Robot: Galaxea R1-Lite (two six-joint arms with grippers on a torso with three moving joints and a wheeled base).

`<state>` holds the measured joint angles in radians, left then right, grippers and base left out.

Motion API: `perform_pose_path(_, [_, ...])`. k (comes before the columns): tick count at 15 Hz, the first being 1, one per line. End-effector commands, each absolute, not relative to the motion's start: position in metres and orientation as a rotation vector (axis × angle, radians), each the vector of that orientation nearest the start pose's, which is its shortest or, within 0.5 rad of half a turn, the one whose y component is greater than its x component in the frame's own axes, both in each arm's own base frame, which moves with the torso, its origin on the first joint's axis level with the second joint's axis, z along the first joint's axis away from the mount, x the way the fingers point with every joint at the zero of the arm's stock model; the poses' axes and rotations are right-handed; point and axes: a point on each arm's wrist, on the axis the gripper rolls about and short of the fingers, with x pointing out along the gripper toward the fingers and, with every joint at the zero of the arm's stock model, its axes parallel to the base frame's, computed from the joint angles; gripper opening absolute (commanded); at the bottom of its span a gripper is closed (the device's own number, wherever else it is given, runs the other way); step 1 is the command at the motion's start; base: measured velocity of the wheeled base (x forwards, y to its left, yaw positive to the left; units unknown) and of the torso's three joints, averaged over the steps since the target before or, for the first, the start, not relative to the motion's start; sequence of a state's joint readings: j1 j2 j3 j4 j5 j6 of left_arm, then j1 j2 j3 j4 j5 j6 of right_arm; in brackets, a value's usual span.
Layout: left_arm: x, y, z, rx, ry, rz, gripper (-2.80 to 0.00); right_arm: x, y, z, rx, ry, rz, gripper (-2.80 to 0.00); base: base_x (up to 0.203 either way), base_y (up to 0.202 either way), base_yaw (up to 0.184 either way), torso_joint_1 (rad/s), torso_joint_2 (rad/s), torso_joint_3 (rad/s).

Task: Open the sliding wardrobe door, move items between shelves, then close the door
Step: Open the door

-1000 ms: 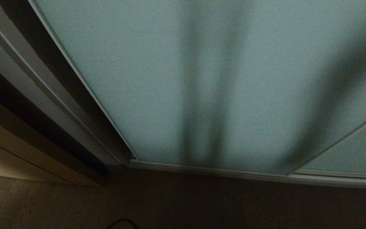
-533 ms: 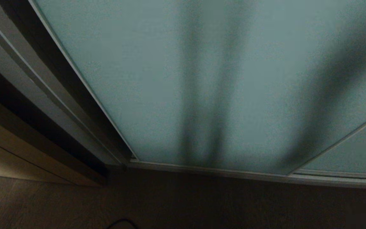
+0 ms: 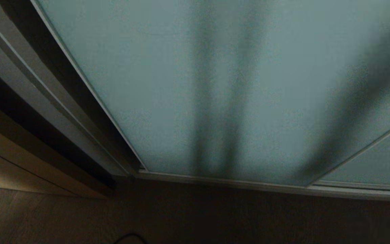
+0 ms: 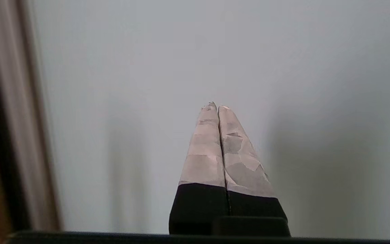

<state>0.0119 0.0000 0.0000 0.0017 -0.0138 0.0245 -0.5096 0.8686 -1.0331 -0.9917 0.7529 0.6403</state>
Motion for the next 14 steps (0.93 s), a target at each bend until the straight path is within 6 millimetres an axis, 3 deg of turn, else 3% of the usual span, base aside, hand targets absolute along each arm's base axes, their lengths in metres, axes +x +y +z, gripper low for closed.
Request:
perform_pose_path(1, [-0.023, -0.001, 0.075, 0.025, 0.003, -0.002, -2.80, -0.014, 0.023, 0.404, -0.073, -0.767, 0.494, -2.80, 0.000, 0.000, 0.000, 0.000, 0.00, 0.000])
perform_pose_path(3, [-0.023, -0.001, 0.075, 0.025, 0.003, -0.002, -2.80, -0.024, 0.022, 0.374, -0.040, -0.654, 0.377, -2.80, 0.000, 0.000, 0.000, 0.000, 0.00, 0.000])
perform_pose_path(7, [-0.023, -0.001, 0.075, 0.025, 0.003, -0.002, -2.80, -0.011, 0.008, 0.274, -0.002, -0.367, 0.070, -2.80, 0.000, 0.000, 0.000, 0.000, 0.00, 0.000])
perform_pose_path(10, [-0.023, -0.001, 0.075, 0.025, 0.002, -0.002, -2.80, -0.010, 0.004, 0.190, -0.026, -0.206, 0.014, -2.80, 0.000, 0.000, 0.000, 0.000, 0.00, 0.000])
perform_pose_path(14, [-0.023, -0.001, 0.075, 0.025, 0.003, -0.002, -2.80, -0.015, 0.001, 0.107, -0.048, -0.107, 0.039, -2.80, 0.000, 0.000, 0.000, 0.000, 0.00, 0.000])
